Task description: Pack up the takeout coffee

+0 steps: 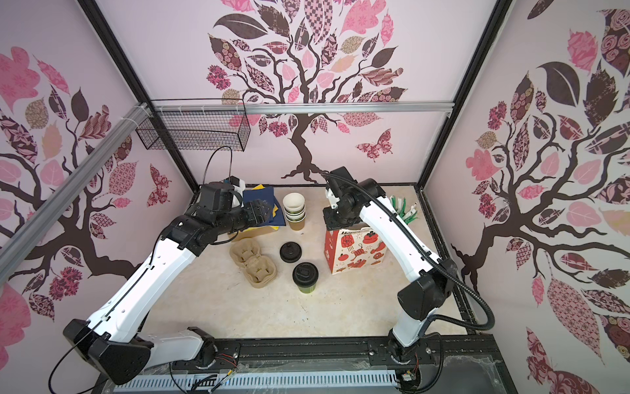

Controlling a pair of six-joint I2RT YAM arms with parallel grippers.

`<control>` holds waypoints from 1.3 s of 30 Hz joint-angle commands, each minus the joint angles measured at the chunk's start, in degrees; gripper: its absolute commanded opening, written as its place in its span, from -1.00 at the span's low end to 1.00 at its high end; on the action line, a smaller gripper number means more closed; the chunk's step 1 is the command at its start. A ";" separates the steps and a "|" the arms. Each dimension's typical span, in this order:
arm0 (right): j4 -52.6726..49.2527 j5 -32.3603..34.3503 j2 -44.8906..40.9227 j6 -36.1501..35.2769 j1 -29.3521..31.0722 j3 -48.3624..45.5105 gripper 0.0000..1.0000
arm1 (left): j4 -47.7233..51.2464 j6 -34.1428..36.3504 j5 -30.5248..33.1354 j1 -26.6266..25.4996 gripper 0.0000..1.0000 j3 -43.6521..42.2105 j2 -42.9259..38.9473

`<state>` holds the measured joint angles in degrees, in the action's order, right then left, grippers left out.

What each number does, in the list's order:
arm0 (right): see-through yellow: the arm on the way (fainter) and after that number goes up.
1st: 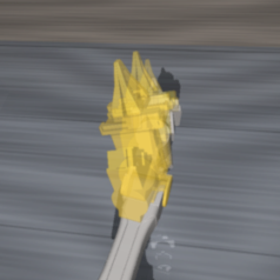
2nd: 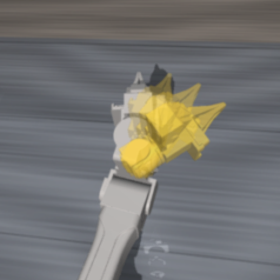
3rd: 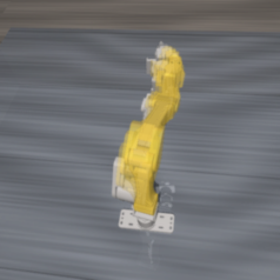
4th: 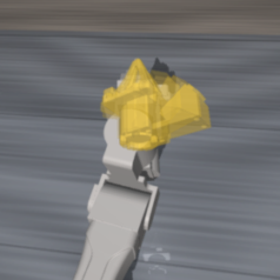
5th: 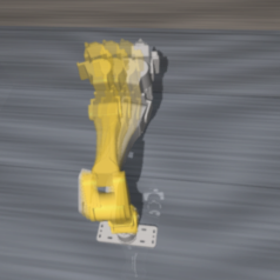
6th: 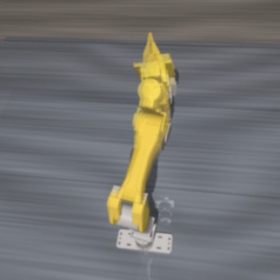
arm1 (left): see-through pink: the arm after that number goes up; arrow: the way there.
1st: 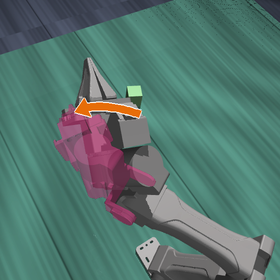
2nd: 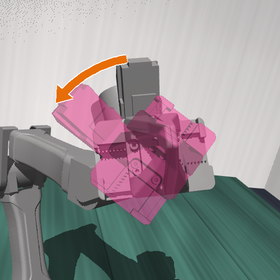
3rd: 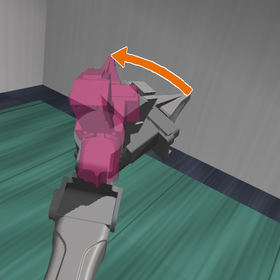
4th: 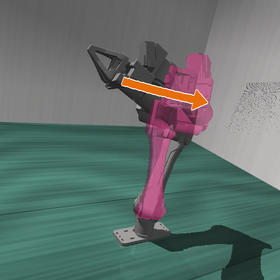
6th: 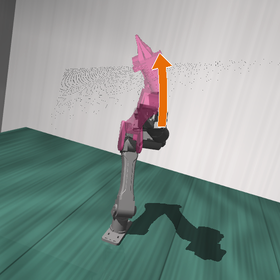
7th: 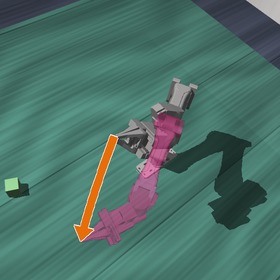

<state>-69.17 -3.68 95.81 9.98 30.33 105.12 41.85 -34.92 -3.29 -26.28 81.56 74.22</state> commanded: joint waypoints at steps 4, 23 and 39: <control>-2.26 -2.91 -6.12 -4.90 1.01 -5.16 -1.00 | -1.85 0.70 -1.19 0.18 0.47 -0.79 0.89; -5.21 -0.63 -16.68 -0.53 1.32 -2.29 0.01 | -8.44 4.18 -14.88 -2.94 0.46 4.60 6.71; -8.30 10.60 -21.84 44.68 -14.50 -11.73 0.32 | -12.73 10.65 -21.72 -10.45 0.50 12.25 16.52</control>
<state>-77.41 8.73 70.52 40.75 15.99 94.85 31.09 -26.28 -23.38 -36.34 90.74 89.65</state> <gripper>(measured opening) 0.655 0.749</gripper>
